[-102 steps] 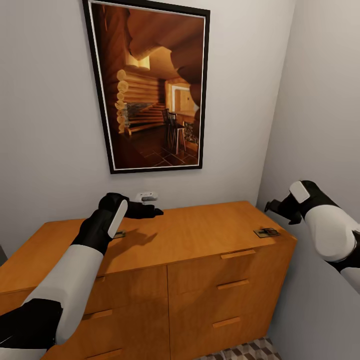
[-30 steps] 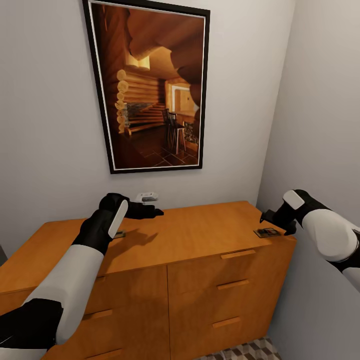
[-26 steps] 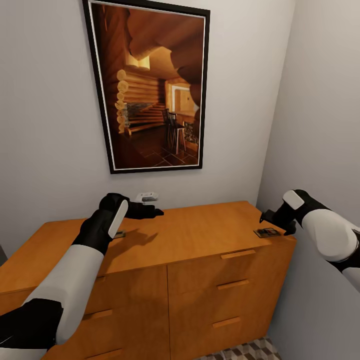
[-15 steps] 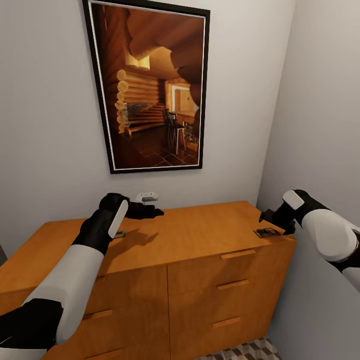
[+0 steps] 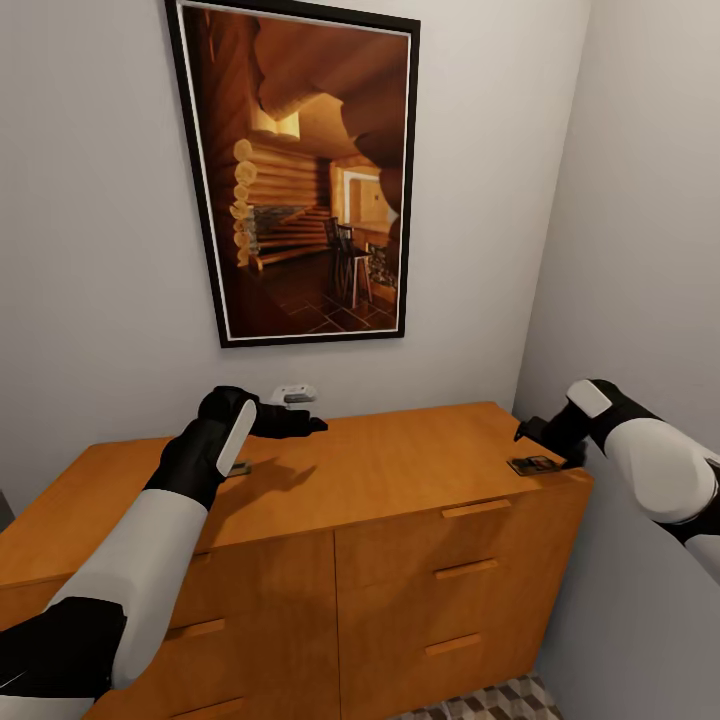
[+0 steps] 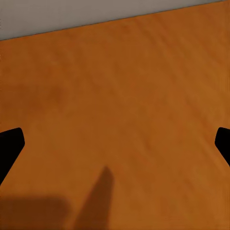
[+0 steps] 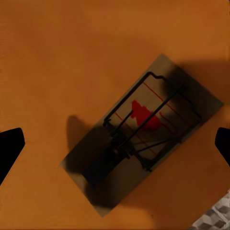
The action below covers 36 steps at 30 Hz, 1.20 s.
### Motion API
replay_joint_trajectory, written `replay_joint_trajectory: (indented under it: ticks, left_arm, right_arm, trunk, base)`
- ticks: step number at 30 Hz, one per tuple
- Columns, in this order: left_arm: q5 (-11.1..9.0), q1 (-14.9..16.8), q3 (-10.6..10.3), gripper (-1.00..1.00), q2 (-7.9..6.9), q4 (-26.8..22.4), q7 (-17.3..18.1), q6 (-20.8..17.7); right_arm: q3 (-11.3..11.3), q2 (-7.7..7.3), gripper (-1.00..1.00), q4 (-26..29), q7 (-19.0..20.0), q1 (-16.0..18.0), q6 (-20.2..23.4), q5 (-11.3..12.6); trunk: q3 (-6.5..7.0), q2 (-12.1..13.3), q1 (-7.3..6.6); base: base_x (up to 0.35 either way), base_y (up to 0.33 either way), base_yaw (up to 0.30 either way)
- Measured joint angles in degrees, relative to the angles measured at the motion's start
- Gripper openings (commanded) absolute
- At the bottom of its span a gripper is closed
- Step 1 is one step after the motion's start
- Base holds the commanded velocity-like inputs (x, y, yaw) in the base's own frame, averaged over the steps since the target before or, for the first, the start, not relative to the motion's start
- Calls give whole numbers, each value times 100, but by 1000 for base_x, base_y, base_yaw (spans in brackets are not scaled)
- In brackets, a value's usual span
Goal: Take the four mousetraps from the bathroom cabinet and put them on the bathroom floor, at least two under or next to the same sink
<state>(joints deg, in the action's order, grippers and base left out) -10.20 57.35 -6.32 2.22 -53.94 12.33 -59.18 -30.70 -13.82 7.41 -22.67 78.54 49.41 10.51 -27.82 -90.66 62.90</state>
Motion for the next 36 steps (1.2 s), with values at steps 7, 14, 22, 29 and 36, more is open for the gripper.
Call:
replay_joint_trajectory:
  ticks: [7, 14, 22, 29, 36]
  left_arm:
    - [0, 0, 0, 100, -2, 0, 0, 0]
    - [0, 0, 0, 100, -9, 0, 0, 0]
    - [0, 0, 0, 100, -8, 0, 0, 0]
    - [0, 0, 0, 100, -4, 0, 0, 0]
    - [0, 0, 0, 100, -5, 0, 0, 0]
  right_arm:
    - [-2, -8, 100, 0, 3, 0, -14, 207]
    - [-2, -43, 100, 0, -8, 0, -114, 291]
    - [4, -96, 100, -1, -46, 0, -207, 313]
    - [6, -110, 100, -1, -59, 0, -229, 309]
    - [6, -156, 100, -1, -69, 0, -244, 290]
  trunk:
    - [0, 0, 0]
    - [0, 0, 0]
    - [0, 0, 0]
    - [0, 0, 0]
    - [0, 0, 0]
  base:
    - [0, 0, 0]
    - [0, 0, 0]
    - [0, 0, 0]
    - [0, 0, 0]
    - [0, 0, 0]
